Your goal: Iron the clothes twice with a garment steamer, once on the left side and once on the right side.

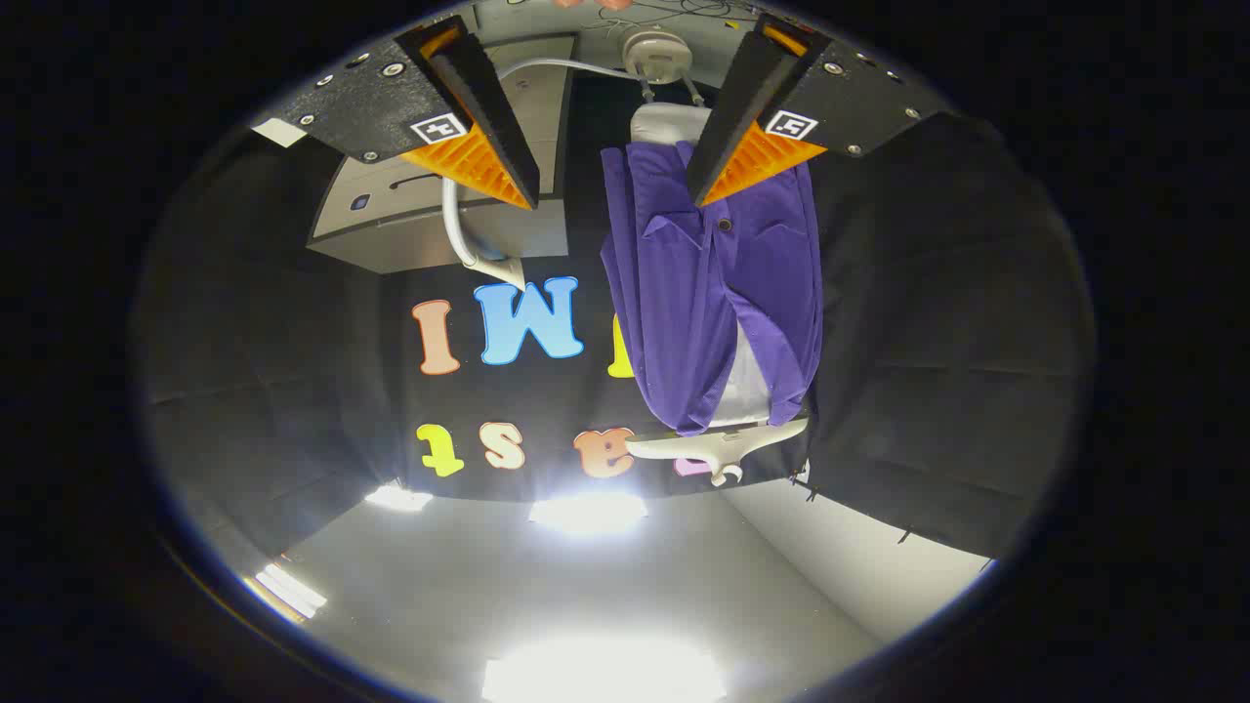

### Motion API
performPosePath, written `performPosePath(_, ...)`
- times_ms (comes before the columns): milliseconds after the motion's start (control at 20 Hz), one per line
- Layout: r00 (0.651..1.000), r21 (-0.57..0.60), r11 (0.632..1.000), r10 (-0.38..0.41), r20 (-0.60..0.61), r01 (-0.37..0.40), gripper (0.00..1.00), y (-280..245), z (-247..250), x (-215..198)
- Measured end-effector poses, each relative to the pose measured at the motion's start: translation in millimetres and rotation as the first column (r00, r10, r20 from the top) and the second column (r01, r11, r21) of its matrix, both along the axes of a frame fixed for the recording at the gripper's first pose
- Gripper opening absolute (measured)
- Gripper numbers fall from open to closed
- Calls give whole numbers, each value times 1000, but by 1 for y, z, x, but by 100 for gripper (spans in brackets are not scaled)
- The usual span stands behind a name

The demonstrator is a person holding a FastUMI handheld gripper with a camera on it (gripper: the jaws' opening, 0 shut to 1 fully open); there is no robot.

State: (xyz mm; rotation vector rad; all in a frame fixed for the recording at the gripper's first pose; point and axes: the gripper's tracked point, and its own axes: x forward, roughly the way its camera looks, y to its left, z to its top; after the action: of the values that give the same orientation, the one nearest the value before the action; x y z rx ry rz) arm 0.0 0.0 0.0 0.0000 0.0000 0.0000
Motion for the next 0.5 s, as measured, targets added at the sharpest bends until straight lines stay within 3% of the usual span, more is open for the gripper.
performPosePath(500, 1000, -25, 1000, -8, -22, 7, 95, -5, -14, -6)
